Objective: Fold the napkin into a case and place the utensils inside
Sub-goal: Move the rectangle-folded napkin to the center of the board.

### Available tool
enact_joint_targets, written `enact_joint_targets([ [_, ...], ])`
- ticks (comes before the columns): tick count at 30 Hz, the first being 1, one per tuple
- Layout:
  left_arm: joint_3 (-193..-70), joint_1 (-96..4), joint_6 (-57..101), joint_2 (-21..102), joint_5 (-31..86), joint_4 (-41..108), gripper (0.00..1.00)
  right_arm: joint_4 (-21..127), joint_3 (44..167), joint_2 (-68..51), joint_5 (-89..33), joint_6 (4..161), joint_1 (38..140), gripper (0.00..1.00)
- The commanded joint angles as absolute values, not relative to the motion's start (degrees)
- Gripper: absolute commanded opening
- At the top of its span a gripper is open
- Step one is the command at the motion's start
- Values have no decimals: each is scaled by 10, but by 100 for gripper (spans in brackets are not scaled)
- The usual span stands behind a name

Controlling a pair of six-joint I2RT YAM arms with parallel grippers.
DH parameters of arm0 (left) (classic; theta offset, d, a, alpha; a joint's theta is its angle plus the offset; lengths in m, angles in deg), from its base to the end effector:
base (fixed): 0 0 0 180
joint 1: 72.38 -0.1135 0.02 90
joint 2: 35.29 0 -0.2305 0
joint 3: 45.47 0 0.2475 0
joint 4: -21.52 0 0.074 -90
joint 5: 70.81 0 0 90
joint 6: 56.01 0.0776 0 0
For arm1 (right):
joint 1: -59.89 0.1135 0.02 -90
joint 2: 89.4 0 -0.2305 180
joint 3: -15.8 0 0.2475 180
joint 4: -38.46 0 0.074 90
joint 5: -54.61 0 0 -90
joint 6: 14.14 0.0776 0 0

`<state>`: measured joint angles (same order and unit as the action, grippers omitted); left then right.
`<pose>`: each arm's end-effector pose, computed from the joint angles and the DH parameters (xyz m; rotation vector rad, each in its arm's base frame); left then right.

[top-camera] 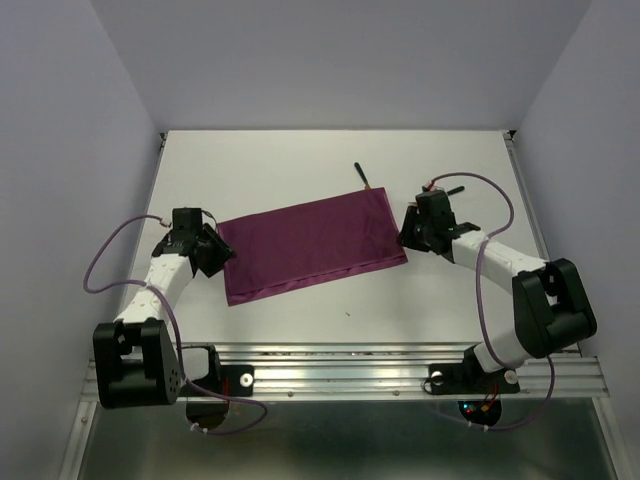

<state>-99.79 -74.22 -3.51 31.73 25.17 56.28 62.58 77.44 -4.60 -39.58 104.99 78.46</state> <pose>0.2738 0.0007 0.1599 -0.7727 2.3087 -0.4112 0.3140 0.0995 0.1345 0.2566 2.4012 0.3010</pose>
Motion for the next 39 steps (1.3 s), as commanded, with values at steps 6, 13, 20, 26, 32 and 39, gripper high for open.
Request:
enact_joint_targets([
  [6,-1038,-732,-27,401,234,516,46,617,812,-7,-401,1054,821,30],
  [13,-1062,-726,-32,456,238,494,46,614,789,37,-440,1071,821,28],
  [20,-1093,-703,-1,512,236,493,47,646,729,-7,-447,1123,821,29],
  [26,-1130,-668,15,579,245,492,48,682,685,-67,-458,1164,821,29],
  [32,-1180,-620,8,651,257,487,48,726,671,-106,-504,1196,821,32],
  [39,-1262,-608,21,678,233,503,48,735,702,-84,-570,1174,821,34],
])
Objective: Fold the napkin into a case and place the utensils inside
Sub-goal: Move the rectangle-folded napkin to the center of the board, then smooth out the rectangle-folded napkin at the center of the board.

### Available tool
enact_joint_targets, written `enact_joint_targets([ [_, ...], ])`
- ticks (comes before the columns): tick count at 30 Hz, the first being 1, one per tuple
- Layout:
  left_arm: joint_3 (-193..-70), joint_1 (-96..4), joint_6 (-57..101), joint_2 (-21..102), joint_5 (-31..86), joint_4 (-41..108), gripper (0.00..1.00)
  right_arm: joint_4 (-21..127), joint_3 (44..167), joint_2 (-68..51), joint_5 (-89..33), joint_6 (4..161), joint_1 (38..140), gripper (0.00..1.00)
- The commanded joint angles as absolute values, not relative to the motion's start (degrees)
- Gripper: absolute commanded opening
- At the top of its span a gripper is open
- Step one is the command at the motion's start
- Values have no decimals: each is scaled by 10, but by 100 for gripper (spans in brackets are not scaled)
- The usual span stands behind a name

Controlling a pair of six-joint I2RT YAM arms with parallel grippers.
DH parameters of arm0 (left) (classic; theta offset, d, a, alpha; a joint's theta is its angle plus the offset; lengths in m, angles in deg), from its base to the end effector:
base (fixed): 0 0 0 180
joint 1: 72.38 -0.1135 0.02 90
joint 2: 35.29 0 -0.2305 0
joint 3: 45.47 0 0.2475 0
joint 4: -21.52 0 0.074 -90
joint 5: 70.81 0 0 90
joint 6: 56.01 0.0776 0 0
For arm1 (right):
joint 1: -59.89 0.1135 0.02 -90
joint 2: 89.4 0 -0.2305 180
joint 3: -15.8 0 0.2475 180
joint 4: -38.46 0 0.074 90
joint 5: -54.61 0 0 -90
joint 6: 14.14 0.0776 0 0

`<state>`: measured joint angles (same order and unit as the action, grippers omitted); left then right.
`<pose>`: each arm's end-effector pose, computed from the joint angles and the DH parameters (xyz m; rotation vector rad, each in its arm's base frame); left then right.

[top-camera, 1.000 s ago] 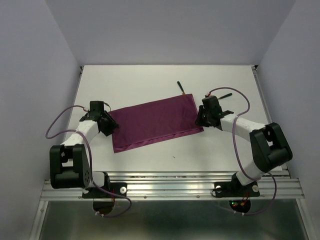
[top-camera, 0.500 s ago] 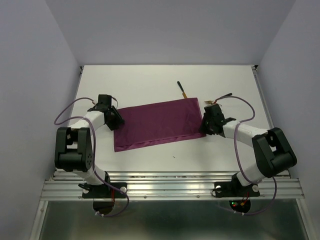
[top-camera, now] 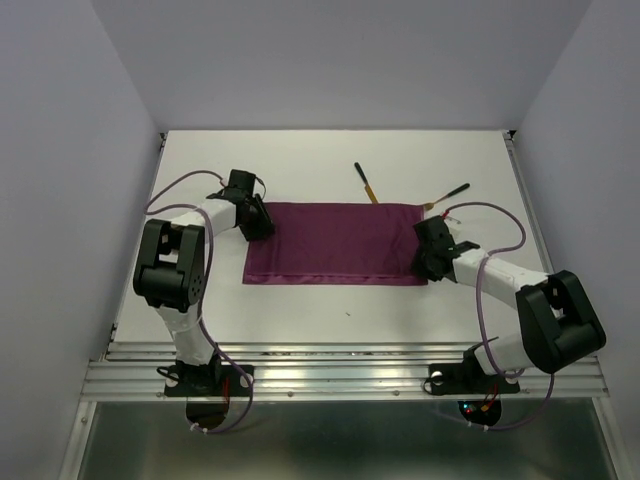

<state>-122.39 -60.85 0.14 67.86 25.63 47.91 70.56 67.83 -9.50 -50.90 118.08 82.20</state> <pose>0.3767 -0.0857 0.1085 -0.4447 2.5040 -0.4638 0.2603 0.0844 0.0959 0.5341 2.5028 0.0717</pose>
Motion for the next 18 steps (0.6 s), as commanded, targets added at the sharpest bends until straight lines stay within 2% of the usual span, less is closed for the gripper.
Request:
enact_joint_targets([
  [1,-1269,-609,25,673,225,503,49,735,707,-86,-568,1171,821,34],
  [8,-1258,-609,38,582,166,562,51,734,733,-113,-553,1157,821,41],
  [18,-1077,-593,-20,445,143,606,47,726,745,-110,-535,1144,821,44],
])
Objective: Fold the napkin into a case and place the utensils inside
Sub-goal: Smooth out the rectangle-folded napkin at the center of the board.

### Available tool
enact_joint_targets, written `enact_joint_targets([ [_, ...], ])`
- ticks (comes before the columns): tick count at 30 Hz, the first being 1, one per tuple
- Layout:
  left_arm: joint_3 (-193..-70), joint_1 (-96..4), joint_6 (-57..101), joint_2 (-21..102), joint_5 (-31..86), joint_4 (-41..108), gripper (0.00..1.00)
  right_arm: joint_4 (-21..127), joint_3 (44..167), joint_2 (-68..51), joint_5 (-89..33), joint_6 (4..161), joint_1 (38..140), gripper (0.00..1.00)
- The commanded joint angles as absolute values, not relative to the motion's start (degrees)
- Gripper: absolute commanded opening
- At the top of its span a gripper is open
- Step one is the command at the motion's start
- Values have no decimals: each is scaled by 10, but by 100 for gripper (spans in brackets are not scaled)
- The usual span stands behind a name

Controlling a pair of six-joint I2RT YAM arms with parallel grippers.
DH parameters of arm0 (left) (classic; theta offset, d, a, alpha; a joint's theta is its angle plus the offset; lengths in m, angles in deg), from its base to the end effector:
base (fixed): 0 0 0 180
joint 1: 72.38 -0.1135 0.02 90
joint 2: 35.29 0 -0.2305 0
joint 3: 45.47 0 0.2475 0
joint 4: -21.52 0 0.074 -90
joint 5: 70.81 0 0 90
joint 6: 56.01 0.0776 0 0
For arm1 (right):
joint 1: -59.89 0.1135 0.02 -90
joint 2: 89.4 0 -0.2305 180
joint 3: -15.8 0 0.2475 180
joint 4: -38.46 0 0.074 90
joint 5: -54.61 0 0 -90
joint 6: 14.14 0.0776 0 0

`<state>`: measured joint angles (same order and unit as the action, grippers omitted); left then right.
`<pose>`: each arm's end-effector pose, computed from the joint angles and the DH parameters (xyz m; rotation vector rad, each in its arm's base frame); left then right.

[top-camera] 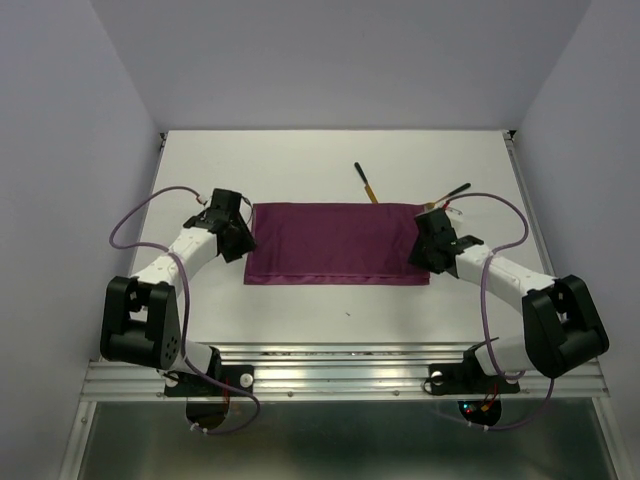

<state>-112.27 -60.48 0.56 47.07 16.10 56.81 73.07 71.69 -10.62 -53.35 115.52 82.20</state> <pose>0.3173 -0.0626 0.1581 -0.4860 2.4289 -0.2778 0.2705 0.0851 0.1187 0.4908 2.4537 0.0364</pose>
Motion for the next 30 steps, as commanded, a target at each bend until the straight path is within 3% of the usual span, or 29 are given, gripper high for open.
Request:
enact_joint_targets([
  [1,-1071,-591,-24,440,148,607,47,725,746,-107,-533,1142,821,44],
  [20,-1027,-578,-49,486,144,552,41,720,747,-105,-527,1136,821,44],
  [30,-1025,-578,-52,500,141,526,33,720,740,-112,-525,1136,821,44],
])
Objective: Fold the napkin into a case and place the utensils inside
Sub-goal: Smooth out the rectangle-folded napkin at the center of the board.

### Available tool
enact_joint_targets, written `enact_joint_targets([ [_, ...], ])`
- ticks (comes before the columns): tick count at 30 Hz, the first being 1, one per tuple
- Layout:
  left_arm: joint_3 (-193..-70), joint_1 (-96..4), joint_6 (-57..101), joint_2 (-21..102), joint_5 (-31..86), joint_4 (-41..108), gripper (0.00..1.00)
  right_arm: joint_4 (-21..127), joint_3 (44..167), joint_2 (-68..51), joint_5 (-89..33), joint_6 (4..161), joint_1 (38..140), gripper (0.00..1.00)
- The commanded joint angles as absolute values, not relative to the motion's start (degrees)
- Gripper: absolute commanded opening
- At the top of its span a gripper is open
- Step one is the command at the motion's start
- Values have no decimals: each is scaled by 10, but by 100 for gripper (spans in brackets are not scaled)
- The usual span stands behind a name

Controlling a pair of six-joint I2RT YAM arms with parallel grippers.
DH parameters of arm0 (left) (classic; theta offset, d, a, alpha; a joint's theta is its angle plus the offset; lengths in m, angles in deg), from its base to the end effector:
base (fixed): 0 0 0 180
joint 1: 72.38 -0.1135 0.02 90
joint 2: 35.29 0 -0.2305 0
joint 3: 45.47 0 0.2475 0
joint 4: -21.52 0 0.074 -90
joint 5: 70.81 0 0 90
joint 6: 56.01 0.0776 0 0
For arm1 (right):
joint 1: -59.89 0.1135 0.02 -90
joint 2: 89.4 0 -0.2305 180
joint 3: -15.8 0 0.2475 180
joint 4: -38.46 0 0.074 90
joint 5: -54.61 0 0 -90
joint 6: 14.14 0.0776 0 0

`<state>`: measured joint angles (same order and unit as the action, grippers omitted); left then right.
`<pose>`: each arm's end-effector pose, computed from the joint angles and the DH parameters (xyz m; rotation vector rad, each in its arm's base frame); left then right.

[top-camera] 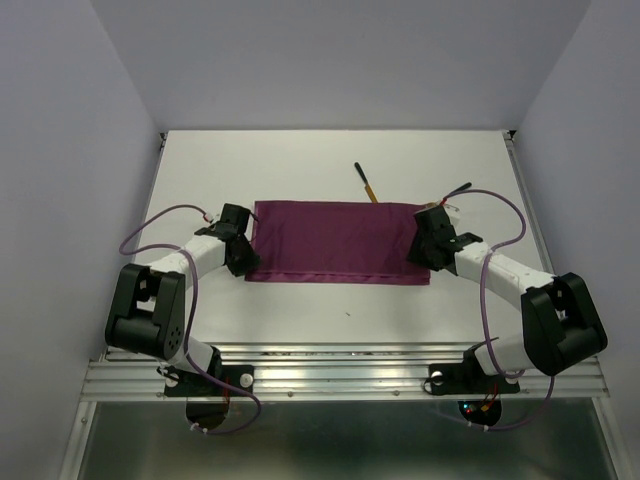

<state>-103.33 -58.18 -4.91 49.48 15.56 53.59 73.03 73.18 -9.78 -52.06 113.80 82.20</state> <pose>0.2898 -0.0683 0.1012 -0.5826 2.5530 -0.2506 0.2756 0.0890 0.1224 0.4480 2.4614 0.0571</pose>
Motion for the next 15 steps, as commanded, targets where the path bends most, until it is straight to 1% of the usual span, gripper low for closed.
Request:
enact_joint_targets([
  [1,-1025,-578,-51,500,140,525,32,720,739,-113,-525,1136,821,44],
  [4,-1023,-578,-51,499,139,526,26,720,738,-114,-524,1136,821,44],
  [6,-1022,-578,-51,494,138,526,24,720,737,-114,-523,1136,821,44],
  [8,-1023,-578,-50,487,135,529,18,719,736,-115,-523,1137,821,44],
  [10,-1026,-578,-50,485,132,531,15,720,734,-115,-523,1137,821,44],
  [13,-1031,-577,-49,482,127,537,5,720,733,-117,-523,1137,821,44],
  [14,-1034,-577,-49,480,125,540,0,721,732,-120,-524,1136,821,44],
  [15,-1035,-577,-49,479,124,541,0,721,732,-121,-525,1137,821,44],
])
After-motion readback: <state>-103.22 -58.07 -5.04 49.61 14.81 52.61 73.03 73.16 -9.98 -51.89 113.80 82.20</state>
